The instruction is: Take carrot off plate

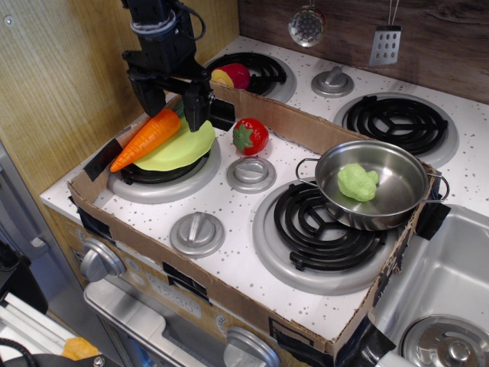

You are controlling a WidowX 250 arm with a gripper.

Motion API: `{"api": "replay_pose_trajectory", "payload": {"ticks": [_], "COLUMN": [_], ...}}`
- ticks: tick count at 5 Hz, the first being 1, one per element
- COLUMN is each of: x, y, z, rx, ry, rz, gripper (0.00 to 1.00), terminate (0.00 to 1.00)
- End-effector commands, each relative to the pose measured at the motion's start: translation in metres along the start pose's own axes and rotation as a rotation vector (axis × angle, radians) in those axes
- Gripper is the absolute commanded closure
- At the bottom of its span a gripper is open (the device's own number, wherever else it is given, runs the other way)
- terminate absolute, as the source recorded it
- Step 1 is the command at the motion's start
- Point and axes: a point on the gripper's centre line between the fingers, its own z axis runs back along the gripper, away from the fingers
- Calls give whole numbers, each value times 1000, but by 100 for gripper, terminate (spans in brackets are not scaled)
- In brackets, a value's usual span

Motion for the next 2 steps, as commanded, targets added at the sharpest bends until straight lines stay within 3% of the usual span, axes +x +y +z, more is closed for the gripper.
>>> {"api": "replay_pose_trajectory", "payload": {"ticks": [1,2], "x": [5,-3], "y": [10,7], "z": [-1,-5], "rx": [-1,-9], "ry": [-38,-40], "rz": [-2,8], "gripper": [0,0], "terminate": [0,0]}}
